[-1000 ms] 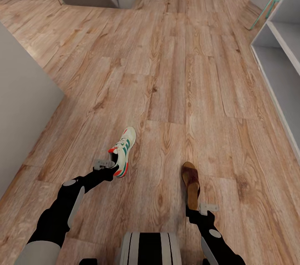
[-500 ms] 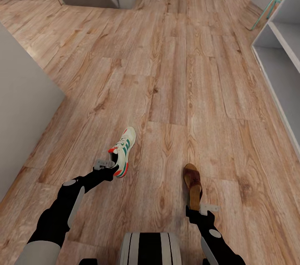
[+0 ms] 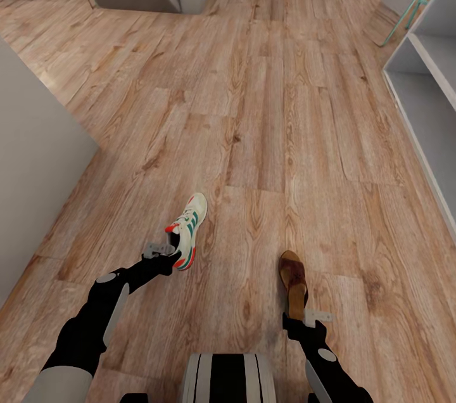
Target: Pick up the two gym shoes and the two sandals from the corridor floor and place them onto the hallstand (shoe rack) in the corridor, making sure they are on the rack and not on the floor. Arrange them so the two gym shoes are next to each other and the two sandals are next to each other.
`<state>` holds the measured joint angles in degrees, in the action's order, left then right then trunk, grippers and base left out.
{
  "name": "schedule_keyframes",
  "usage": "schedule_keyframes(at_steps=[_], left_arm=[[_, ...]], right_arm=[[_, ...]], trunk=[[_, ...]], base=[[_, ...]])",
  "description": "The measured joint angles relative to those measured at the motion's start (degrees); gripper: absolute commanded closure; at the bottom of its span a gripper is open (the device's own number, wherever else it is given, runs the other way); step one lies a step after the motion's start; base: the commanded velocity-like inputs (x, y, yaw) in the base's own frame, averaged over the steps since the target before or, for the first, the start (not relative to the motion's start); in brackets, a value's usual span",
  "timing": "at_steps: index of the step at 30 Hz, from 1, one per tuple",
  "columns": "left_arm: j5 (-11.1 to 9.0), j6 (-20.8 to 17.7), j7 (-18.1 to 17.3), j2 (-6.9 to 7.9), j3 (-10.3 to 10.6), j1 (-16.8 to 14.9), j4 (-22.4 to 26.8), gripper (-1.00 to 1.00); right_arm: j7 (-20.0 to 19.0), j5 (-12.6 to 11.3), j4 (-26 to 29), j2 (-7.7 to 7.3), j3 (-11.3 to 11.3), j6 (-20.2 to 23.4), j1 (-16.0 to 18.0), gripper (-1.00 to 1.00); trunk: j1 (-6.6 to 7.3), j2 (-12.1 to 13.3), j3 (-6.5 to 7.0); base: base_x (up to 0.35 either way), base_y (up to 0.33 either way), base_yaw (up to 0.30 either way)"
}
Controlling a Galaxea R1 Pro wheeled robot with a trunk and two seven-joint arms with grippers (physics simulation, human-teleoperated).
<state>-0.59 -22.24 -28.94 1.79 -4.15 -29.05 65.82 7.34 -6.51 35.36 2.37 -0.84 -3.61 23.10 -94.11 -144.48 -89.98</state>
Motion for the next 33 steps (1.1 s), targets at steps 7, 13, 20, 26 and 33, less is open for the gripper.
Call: schedule_keyframes(at_steps=[7, 13, 20, 26, 33], left_arm=[[0.07, -0.06, 0.07, 0.07, -0.08, -0.01, 0.55, 1.00], [0.02, -0.08, 0.08, 0.07, -0.20, -0.02, 0.71, 1.00], [-0.02, -0.07, 0.07, 0.07, -0.23, 0.05, 0.73, 1.00], [-0.03, -0.07, 0.06, 0.07, -0.29, 0.06, 0.74, 1.00], [-0.01, -0.07, 0.08, 0.13, -0.31, 0.04, 0.74, 1.00]], right_arm=[[-0.01, 0.01, 0.00, 0.00, 0.01, 0.00, 0.00, -1.00], [0.05, -0.01, 0.00, 0.00, 0.00, 0.01, 0.00, -1.00], [0.05, -0.01, 0.00, 0.00, 0.03, 0.01, 0.00, -1.00], [0.06, -0.01, 0.00, 0.00, 0.01, 0.01, 0.00, -1.00], [0.02, -0.01, -0.01, 0.00, 0.01, 0.01, 0.00, -1.00]], trunk=[[-0.13, -0.06, -1.30], [-0.26, -0.13, -2.91], [-0.26, -0.13, -3.19], [-0.26, -0.13, -3.23], [-0.25, -0.13, -3.23]], base=[[0.000, 0.000, 0.000], [0.000, 0.000, 0.000], [0.000, 0.000, 0.000], [0.014, 0.000, 0.000], [0.112, 0.000, 0.000]])
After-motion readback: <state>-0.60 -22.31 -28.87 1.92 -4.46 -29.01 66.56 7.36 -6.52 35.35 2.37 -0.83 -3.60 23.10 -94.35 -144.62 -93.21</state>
